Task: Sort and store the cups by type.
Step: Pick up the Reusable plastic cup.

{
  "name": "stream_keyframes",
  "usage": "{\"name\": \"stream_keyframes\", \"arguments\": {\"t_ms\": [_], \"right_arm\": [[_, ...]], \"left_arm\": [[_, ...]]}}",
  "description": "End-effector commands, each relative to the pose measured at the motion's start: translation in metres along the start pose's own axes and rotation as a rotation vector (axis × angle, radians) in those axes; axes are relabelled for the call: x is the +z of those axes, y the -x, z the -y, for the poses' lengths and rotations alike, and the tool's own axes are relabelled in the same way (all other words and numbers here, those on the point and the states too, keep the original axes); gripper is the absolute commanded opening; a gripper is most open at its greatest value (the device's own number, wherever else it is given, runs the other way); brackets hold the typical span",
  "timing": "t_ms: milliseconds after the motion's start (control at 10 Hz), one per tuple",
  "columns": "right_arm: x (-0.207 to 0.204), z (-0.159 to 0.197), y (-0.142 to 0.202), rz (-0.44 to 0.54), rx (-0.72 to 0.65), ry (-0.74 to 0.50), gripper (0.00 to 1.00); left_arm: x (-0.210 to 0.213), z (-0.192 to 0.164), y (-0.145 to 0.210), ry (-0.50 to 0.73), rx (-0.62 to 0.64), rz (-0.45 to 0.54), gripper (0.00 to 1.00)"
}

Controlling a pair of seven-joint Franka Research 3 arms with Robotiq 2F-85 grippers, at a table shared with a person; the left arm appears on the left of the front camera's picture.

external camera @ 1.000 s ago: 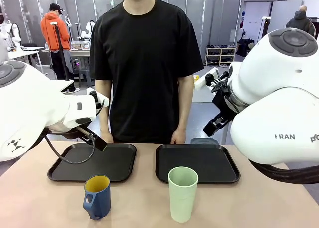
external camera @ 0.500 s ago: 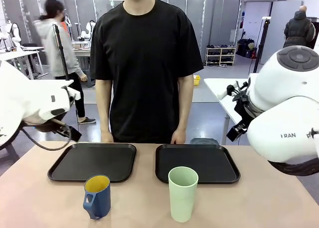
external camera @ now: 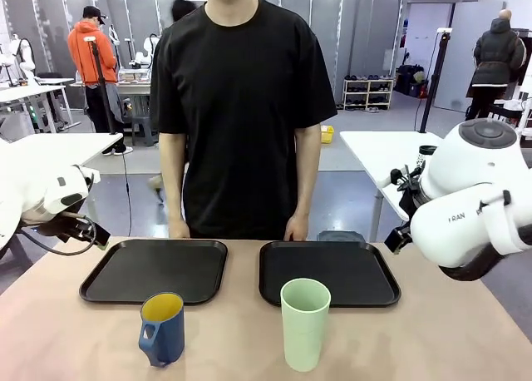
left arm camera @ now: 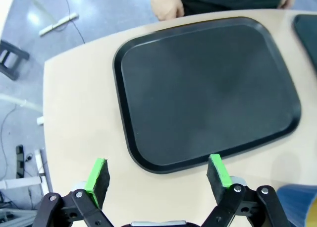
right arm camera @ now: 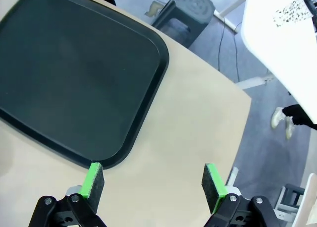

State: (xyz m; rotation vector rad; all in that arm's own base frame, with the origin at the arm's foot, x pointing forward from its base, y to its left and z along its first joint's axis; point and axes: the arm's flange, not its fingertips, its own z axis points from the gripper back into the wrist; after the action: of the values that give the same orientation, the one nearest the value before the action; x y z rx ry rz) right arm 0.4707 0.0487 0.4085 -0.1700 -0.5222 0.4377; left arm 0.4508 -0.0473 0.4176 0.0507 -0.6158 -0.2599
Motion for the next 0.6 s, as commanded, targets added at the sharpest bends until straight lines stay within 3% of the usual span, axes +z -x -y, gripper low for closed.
{"name": "stream_keyframes", "arguments": {"t_ms": [0, 500], "right_arm": [[-0.019, 0.0132, -0.0055, -0.002, -0.036, -0.04, 1.0], [-0.0266, 0.017, -0.0049, -0.027, -0.061, -0.056, 1.0]], "left_arm": [[-0.0158, -0.0076, -0.011, 0.01, 0.052, 0.009, 1.0], [-0.021, -0.0147, -0.0114, 0.003, 0.077, -0.004, 1.0]]}}
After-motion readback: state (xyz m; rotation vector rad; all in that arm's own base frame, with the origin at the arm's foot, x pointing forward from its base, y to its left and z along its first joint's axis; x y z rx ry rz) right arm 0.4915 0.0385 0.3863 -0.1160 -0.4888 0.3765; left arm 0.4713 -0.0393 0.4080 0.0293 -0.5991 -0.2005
